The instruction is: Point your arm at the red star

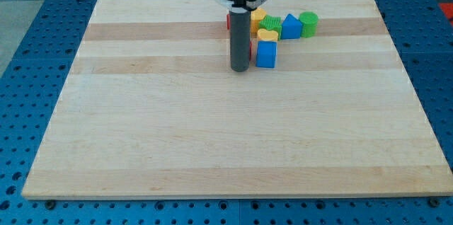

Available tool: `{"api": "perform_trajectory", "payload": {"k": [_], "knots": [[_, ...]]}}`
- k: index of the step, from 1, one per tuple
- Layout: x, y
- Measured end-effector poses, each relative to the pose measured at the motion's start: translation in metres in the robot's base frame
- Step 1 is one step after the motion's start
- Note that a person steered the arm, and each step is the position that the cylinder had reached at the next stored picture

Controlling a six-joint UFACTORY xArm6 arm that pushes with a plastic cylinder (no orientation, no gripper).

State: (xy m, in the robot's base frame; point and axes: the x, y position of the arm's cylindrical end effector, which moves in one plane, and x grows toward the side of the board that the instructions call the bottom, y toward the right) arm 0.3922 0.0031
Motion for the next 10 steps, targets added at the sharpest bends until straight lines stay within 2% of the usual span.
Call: {"api": "perform_trajectory", "payload": {"k": [1,3,6,8,10], "knots": [[-0.006,-0.009],[-0.024,-0.061],[-0.135,-0.099],[-0.185,-0.068],[-0.199,-0.003]]}}
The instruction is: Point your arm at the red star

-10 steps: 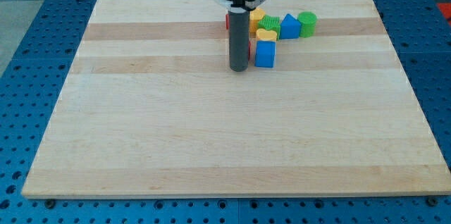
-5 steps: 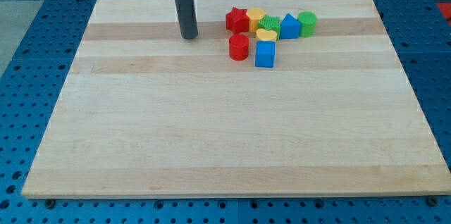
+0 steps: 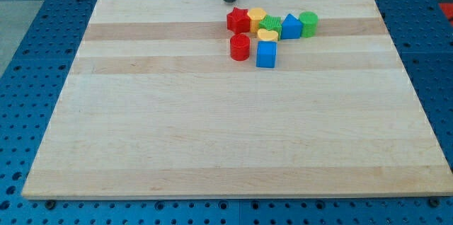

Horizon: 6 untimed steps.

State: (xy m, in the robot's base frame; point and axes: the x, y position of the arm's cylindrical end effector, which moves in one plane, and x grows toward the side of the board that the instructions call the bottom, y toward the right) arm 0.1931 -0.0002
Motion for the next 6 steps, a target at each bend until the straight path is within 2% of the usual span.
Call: {"api": "perform_trajectory", "payload": {"k": [1,6], "knots": [[0.001,0.017],[0.053,0.020]]}}
